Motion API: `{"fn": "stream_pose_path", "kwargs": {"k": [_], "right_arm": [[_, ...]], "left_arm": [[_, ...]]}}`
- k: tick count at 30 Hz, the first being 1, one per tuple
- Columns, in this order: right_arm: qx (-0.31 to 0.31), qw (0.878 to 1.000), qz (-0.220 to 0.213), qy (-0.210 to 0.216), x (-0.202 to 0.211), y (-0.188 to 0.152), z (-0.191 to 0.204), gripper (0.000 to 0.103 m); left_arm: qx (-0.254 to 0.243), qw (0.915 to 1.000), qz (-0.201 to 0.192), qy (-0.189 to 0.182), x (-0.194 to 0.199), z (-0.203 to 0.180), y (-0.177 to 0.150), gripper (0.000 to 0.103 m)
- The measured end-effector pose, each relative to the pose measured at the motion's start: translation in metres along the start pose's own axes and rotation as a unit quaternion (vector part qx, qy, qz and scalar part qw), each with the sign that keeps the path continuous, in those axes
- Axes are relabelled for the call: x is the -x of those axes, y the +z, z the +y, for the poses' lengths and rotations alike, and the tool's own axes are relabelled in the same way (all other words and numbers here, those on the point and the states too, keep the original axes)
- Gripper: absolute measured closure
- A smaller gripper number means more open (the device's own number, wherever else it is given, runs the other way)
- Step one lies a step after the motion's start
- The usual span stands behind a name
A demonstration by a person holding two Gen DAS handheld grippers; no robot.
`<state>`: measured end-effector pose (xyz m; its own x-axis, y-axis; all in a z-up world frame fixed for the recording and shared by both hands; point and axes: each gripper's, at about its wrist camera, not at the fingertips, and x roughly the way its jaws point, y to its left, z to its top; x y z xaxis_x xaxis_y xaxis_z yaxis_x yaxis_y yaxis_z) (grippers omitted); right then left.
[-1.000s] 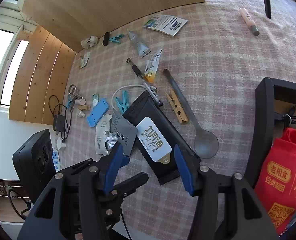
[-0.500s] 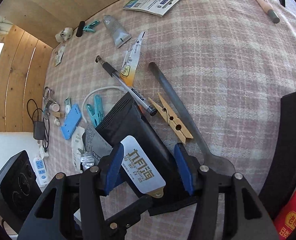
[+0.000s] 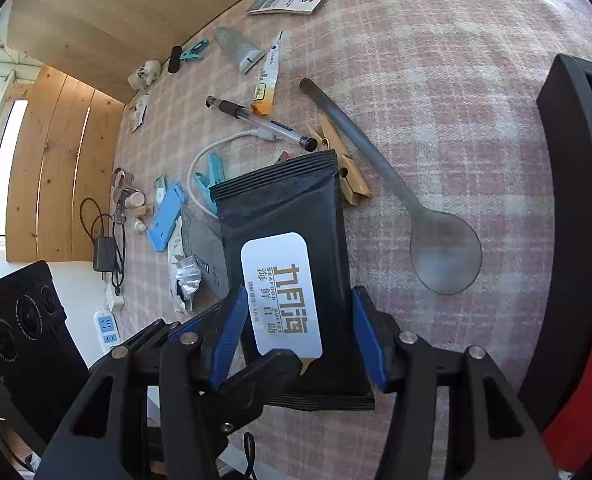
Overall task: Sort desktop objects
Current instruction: 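Carry the black wet-wipe pack into the tray and release it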
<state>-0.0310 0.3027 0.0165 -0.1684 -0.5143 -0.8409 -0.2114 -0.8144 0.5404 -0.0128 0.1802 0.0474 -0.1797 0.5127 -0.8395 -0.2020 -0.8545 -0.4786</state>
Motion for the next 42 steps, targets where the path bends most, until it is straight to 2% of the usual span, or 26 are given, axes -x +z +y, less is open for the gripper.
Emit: {"fn": "stream_pose_path", "kwargs": {"k": [13, 20, 30, 35, 38, 39, 42], "right_arm": [[-0.012, 0.997, -0.078, 0.022, 0.069, -0.043, -0.004, 0.05], [-0.026, 0.991, -0.134, 0.019, 0.129, -0.062, -0.018, 0.05], [-0.083, 0.976, -0.203, -0.009, 0.209, -0.102, -0.077, 0.05], [-0.129, 0.967, -0.221, -0.009, 0.231, -0.121, -0.116, 0.05], [-0.14, 0.961, -0.236, -0.018, 0.241, -0.124, -0.13, 0.05], [-0.14, 0.961, -0.238, -0.02, 0.244, -0.123, -0.134, 0.05], [-0.154, 0.959, -0.238, -0.028, 0.252, -0.117, -0.15, 0.049]], "left_arm": [[-0.069, 0.9973, -0.021, -0.01, 0.037, -0.059, -0.016, 0.046], [-0.116, 0.9917, -0.026, -0.047, 0.047, -0.109, -0.015, 0.042], [-0.206, 0.9744, -0.001, -0.089, 0.028, -0.205, -0.03, 0.042], [-0.249, 0.964, 0.017, -0.093, 0.009, -0.247, -0.037, 0.042], [-0.273, 0.9583, 0.013, -0.085, -0.001, -0.267, -0.037, 0.042], [-0.277, 0.9575, 0.013, -0.079, -0.004, -0.273, -0.036, 0.041], [-0.259, 0.9624, 0.026, -0.079, -0.01, -0.274, -0.027, 0.04]]}}
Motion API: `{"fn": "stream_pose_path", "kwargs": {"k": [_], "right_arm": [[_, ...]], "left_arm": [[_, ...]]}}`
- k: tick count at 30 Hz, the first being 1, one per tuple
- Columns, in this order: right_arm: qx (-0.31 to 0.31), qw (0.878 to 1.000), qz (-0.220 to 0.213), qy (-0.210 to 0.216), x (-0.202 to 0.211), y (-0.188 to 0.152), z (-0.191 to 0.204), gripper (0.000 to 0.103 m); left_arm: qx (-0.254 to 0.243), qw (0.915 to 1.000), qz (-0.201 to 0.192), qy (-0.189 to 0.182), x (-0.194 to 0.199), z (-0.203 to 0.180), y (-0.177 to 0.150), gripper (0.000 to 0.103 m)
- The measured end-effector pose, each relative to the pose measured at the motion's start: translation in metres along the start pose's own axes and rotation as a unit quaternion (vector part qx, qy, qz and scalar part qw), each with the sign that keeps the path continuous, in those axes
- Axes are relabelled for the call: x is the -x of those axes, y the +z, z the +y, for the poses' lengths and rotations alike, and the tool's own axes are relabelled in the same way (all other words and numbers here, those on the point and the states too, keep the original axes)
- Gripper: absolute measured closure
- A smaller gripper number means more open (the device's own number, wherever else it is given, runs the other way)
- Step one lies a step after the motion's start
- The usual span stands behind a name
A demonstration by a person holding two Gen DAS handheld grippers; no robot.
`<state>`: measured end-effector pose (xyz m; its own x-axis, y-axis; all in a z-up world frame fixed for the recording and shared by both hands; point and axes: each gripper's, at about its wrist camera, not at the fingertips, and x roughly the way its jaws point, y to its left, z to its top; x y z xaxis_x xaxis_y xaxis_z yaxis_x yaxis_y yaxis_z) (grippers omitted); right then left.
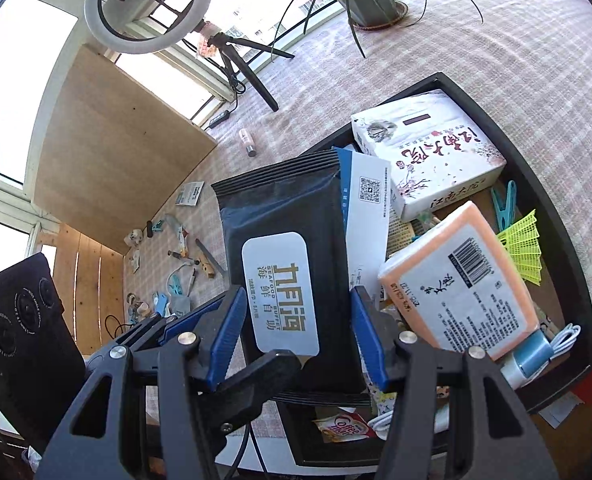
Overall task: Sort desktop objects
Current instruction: 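Carry the black wet-wipe pack into the tray and release it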
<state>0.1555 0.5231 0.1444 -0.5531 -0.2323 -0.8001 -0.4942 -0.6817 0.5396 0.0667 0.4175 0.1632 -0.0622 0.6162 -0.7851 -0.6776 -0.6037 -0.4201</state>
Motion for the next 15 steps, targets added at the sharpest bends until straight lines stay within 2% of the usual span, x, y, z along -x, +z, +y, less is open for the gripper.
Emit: {"fn": "stream_pose_path", "kwargs": {"k": [6, 15], "right_arm": [[-0.003, 1.0, -0.022, 0.0, 0.016, 0.006, -0.009, 0.049], [0.012, 1.0, -0.007, 0.004, 0.001, -0.002, 0.011, 0.049]], "left_arm": [[0.004, 0.9997, -0.019, 0.016, 0.018, 0.017, -0.002, 0.04], [0.045, 0.9975, -0.021, 0.051, 0.036, 0.068, -0.017, 0.04]]}}
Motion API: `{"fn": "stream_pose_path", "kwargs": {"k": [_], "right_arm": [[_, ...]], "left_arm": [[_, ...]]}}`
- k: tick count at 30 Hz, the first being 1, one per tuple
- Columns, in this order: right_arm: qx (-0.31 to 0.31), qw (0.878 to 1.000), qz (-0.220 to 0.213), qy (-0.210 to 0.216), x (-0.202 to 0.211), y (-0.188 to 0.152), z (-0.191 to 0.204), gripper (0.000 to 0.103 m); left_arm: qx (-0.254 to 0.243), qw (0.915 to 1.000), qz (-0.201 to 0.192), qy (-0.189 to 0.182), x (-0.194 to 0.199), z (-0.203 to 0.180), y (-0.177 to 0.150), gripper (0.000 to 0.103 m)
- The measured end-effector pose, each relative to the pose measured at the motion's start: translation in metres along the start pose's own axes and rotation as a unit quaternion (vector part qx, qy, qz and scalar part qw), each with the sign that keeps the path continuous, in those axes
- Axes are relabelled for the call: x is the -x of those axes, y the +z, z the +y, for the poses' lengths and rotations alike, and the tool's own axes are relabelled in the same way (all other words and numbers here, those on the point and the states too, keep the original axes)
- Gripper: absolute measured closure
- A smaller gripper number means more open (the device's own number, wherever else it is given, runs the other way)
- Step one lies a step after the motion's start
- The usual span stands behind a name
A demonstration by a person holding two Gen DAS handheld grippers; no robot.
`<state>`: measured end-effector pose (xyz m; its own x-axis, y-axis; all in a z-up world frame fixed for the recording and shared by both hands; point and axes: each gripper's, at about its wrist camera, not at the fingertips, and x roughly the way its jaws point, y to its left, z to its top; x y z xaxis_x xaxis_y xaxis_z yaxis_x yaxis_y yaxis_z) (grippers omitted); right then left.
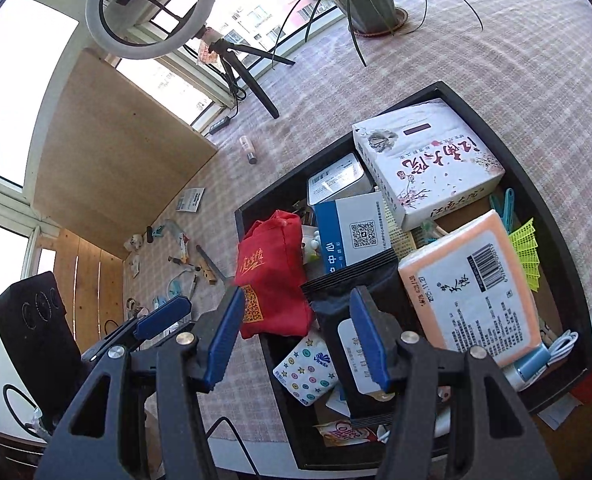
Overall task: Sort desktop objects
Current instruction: 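Carry the black wet-wipe pack into the tray and release it, then grasp the white shower-cap packet with the left tool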
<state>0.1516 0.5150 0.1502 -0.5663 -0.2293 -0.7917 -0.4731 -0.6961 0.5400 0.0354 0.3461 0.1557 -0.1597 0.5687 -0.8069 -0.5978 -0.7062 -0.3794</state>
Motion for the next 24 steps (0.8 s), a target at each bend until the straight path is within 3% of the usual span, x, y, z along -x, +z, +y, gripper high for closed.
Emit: {"fn": "stream_pose_path", "kwargs": {"k": [13, 18, 24], "right_arm": [[0.067, 0.996, 0.047, 0.018, -0.052, -0.006, 0.066, 0.049], [0.097, 0.993, 0.068, 0.031, -0.074, -0.007, 0.097, 0.045], [0.135, 0.986, 0.091, 0.038, -0.101, -0.012, 0.134, 0.04]], "left_arm": [[0.105, 0.9922, 0.002, 0.066, 0.026, 0.114, -0.036, 0.04], [0.153, 0.983, -0.002, 0.102, 0.046, 0.165, -0.055, 0.037], [0.213, 0.9645, 0.012, 0.156, 0.061, 0.227, -0.08, 0.03]]}}
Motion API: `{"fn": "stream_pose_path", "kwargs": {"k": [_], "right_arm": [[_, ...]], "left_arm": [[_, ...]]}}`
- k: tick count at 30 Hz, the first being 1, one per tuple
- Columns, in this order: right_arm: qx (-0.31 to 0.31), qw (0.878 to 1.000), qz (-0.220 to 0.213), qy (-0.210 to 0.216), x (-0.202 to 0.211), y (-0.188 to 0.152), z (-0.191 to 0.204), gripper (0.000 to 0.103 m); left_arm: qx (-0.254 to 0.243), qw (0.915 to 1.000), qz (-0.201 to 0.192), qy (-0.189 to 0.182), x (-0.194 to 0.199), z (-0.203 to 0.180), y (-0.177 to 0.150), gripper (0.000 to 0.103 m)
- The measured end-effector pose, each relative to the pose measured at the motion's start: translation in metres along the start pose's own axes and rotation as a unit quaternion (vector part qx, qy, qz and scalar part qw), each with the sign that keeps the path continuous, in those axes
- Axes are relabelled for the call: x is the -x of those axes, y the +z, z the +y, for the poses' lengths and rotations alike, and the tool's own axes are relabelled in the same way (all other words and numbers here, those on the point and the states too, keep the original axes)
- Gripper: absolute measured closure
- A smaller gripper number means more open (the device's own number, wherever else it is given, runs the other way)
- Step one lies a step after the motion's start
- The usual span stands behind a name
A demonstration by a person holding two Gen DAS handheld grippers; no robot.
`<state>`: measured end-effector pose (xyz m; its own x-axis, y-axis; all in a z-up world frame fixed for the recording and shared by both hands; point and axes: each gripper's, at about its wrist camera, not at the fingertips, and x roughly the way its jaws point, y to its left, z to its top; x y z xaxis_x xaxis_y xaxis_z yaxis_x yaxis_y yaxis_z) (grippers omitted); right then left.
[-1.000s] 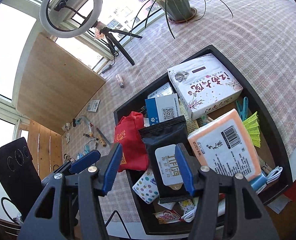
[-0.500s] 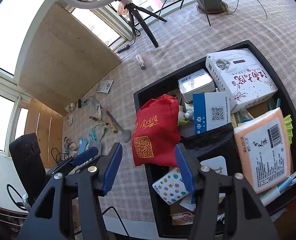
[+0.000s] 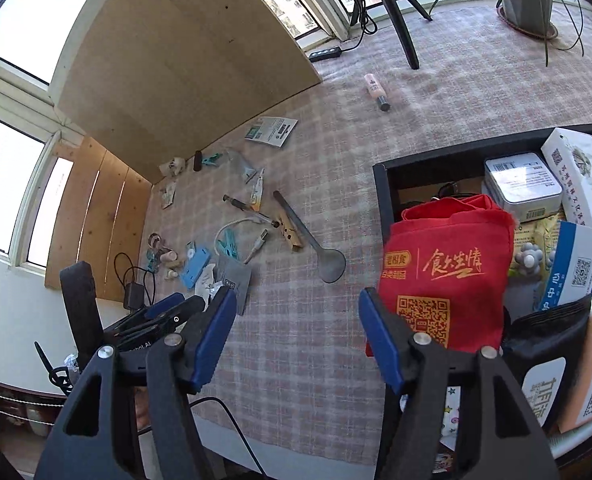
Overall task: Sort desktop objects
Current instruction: 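Grasp the white shower-cap packet with the left tool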
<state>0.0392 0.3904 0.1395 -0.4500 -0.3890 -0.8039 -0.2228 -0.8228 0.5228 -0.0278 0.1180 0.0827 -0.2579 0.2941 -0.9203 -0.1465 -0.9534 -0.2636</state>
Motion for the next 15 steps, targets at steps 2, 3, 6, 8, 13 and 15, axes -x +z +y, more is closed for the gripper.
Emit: {"fn": "stream_pose_path", "kwargs": {"k": [2, 3, 6, 8, 13, 15], "right_arm": [[0.016, 1.0, 0.009, -0.004, -0.01, 0.002, 0.012, 0.038], [0.025, 1.0, 0.014, -0.007, -0.015, 0.004, 0.017, 0.038], [0.047, 0.998, 0.032, -0.005, -0.034, 0.006, 0.034, 0.038], [0.054, 0.997, 0.048, -0.001, -0.05, 0.01, 0.044, 0.037], [0.064, 0.994, 0.092, 0.003, -0.097, 0.016, 0.064, 0.037], [0.068, 0.991, 0.114, 0.007, -0.118, 0.017, 0.07, 0.037]], "left_arm": [[0.022, 0.9997, 0.009, 0.008, -0.005, 0.019, 0.002, 0.03], [0.033, 0.9993, 0.012, 0.01, -0.007, 0.027, 0.003, 0.029], [0.057, 0.998, 0.021, 0.014, -0.014, 0.043, 0.003, 0.029], [0.065, 0.9973, 0.03, 0.016, -0.021, 0.049, 0.002, 0.029], [0.07, 0.996, 0.049, 0.026, -0.038, 0.054, 0.003, 0.028], [0.081, 0.9949, 0.055, 0.027, -0.043, 0.057, 0.004, 0.028]]}}
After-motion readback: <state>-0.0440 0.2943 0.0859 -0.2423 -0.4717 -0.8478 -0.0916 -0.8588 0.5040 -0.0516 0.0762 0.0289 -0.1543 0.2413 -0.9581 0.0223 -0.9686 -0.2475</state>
